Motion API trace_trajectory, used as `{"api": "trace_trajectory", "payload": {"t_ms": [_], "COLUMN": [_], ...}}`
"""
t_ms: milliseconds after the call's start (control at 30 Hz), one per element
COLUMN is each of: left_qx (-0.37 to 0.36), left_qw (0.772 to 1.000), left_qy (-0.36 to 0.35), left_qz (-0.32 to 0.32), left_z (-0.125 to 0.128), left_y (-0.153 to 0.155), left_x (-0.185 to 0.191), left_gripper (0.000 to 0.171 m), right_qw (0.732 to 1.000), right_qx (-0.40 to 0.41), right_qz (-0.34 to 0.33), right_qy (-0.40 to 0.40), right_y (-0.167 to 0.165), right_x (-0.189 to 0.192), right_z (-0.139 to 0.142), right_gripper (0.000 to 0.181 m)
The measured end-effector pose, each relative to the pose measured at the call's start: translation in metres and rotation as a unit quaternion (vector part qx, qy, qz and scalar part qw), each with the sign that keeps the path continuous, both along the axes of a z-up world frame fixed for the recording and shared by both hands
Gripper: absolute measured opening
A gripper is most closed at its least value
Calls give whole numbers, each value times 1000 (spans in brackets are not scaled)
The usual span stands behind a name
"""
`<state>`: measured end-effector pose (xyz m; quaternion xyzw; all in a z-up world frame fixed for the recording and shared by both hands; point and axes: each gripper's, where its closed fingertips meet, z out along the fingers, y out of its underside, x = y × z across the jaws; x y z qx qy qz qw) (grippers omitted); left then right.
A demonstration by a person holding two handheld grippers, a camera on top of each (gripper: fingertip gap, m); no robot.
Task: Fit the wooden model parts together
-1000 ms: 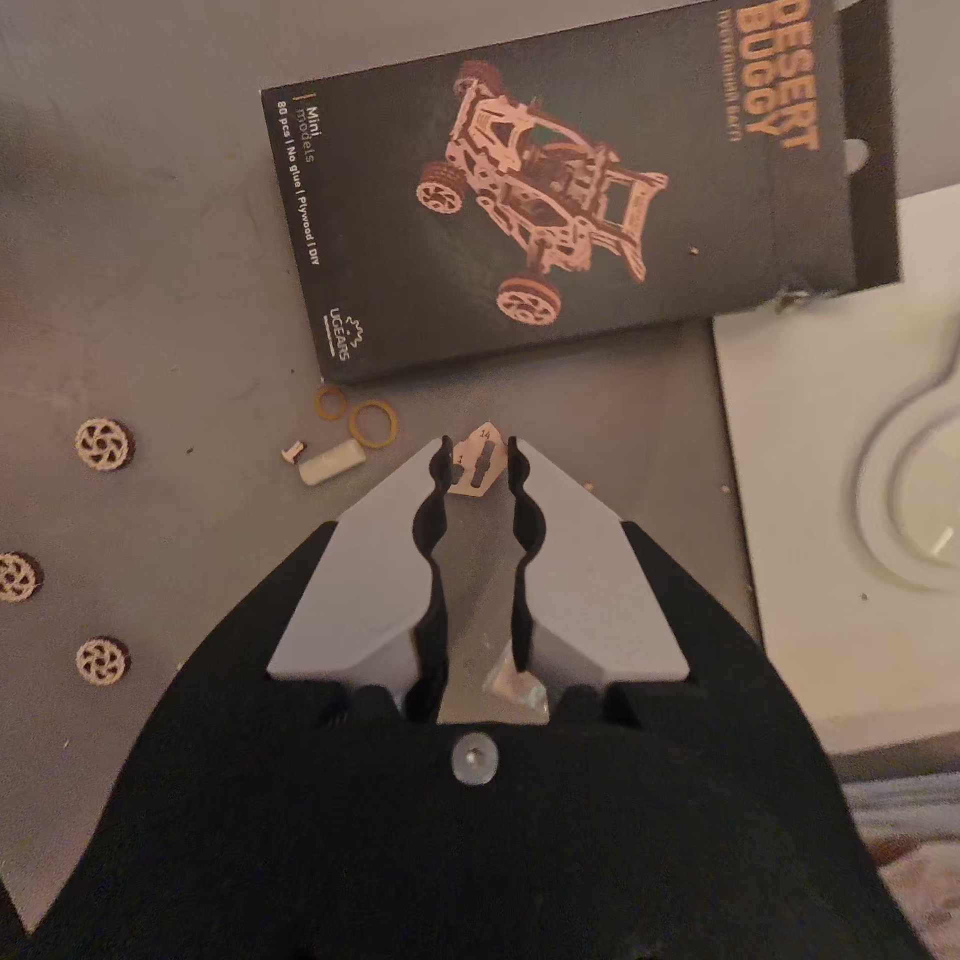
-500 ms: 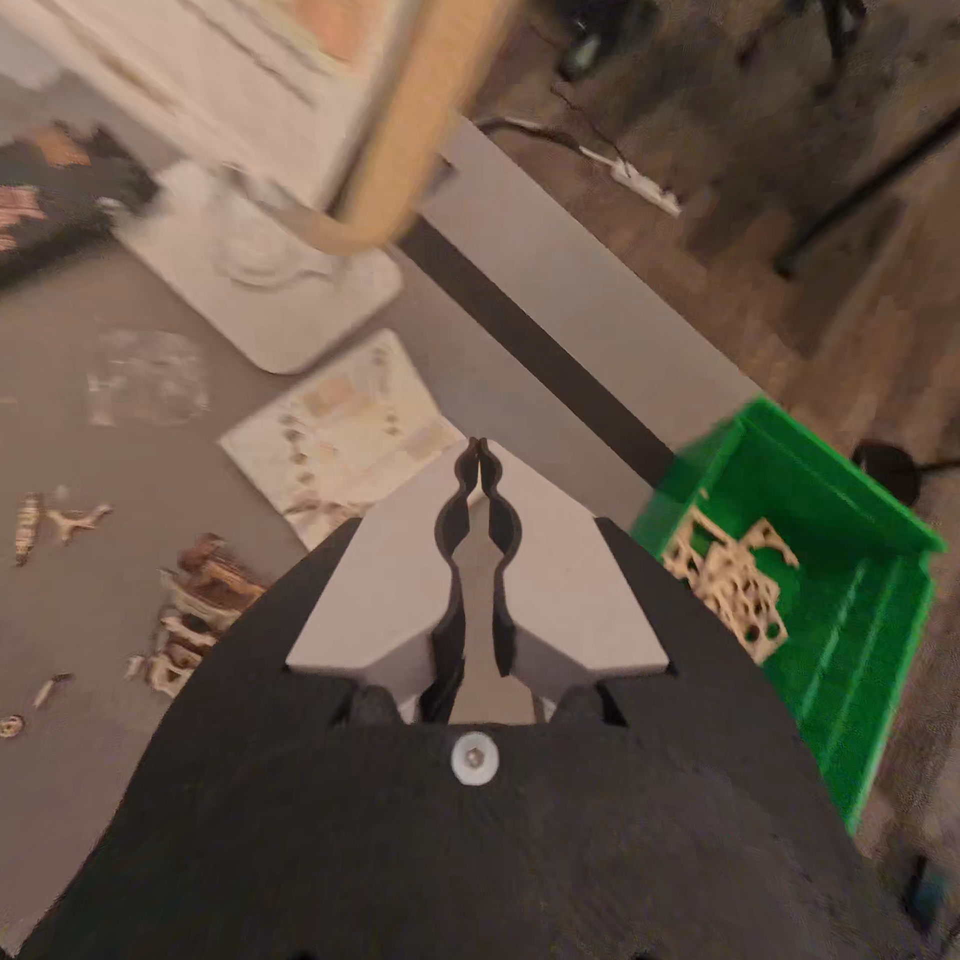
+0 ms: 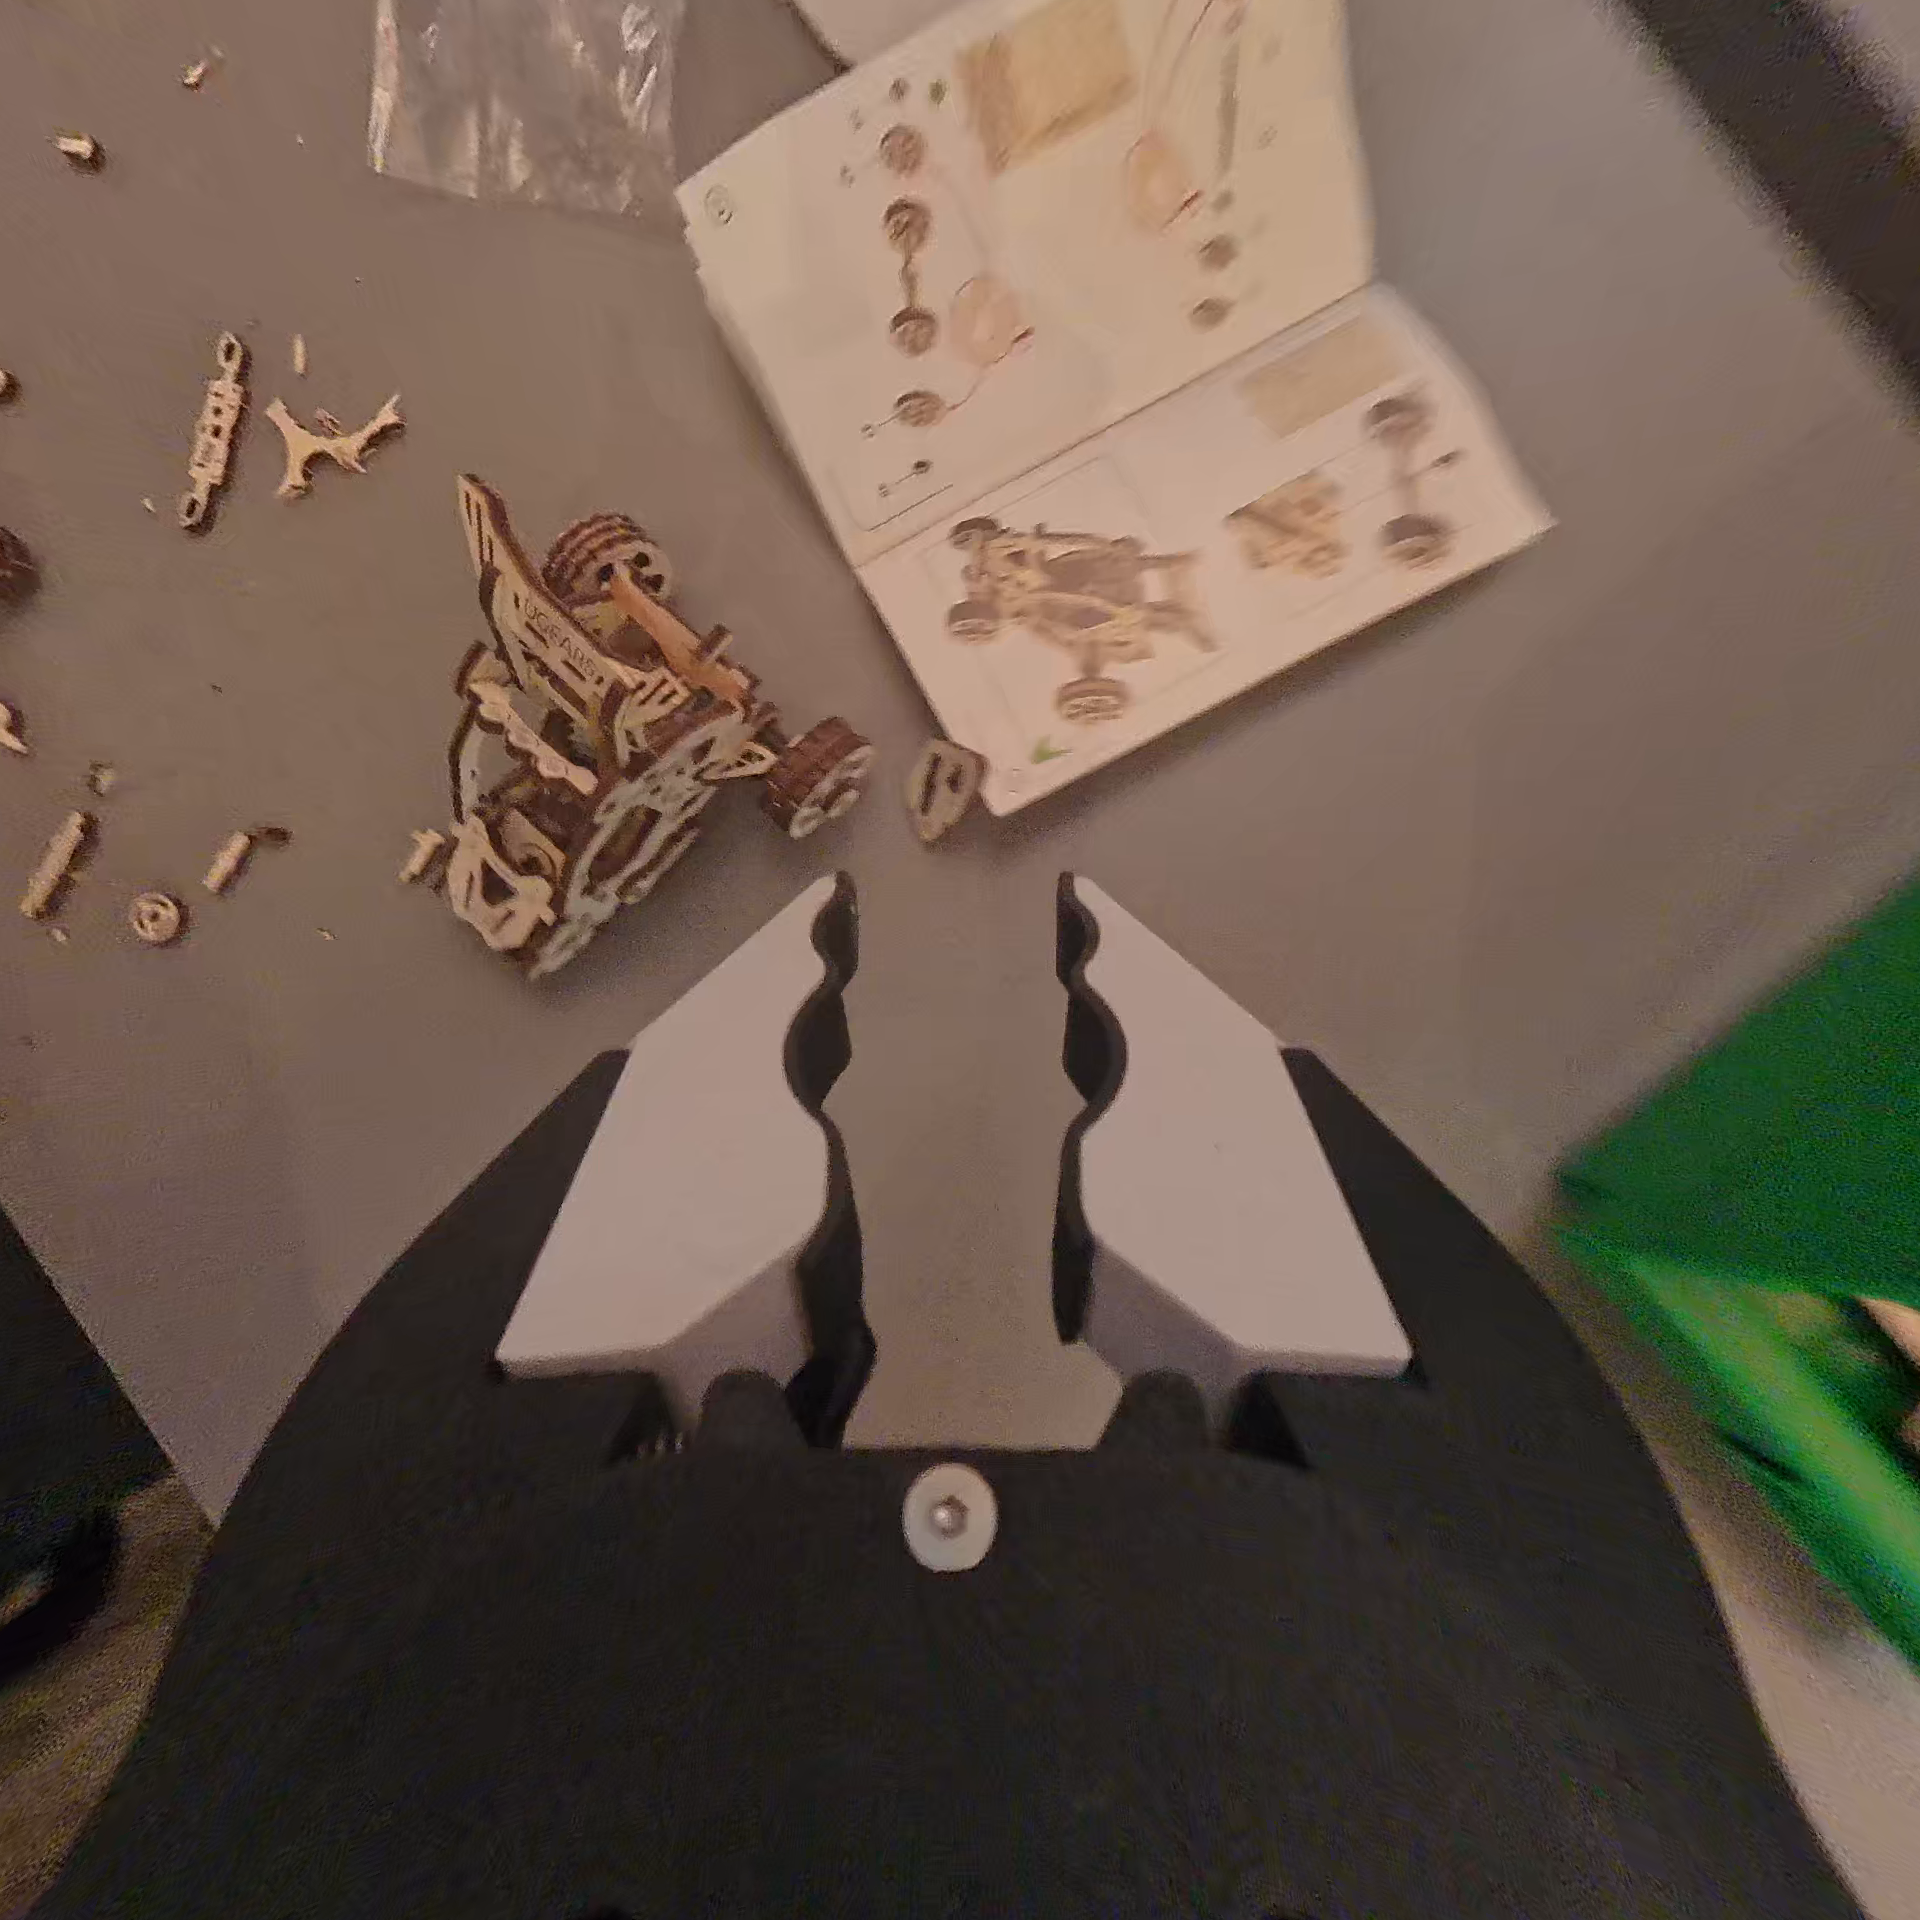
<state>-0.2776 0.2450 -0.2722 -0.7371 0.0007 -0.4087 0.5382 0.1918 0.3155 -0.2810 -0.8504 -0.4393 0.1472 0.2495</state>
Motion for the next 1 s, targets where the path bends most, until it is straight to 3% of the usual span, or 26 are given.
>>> {"api": "trace_trajectory", "payload": {"t_ms": [100,200,300,467,767,1000], "left_qx": [2,1,-2,-4,-10,-14], "left_qw": [1000,1000,1000,1000,1000,1000], "left_qy": [0,0,4,2,1,3], "left_qz": [0,2,2,2,0,1], "left_z": [0,0,-1,-1,-3,-4], "left_y": [0,0,0,1,2,3], "left_x": [0,0,0,0,0,0], "left_gripper": [57,56,56,56,56,56], "right_qw": [997,992,991,988,985,969], "right_qx": [-51,-72,-58,-55,-14,101], "right_qz": [-37,-71,-75,-70,-76,-155], "right_qy": [40,74,91,122,157,163], "right_y": [0,7,15,15,9,49], "right_x": [-15,-25,-31,-31,8,109], "right_z": [-37,-56,-62,-57,-1,77], "right_gripper": [34,33,5,1,0,1]}}
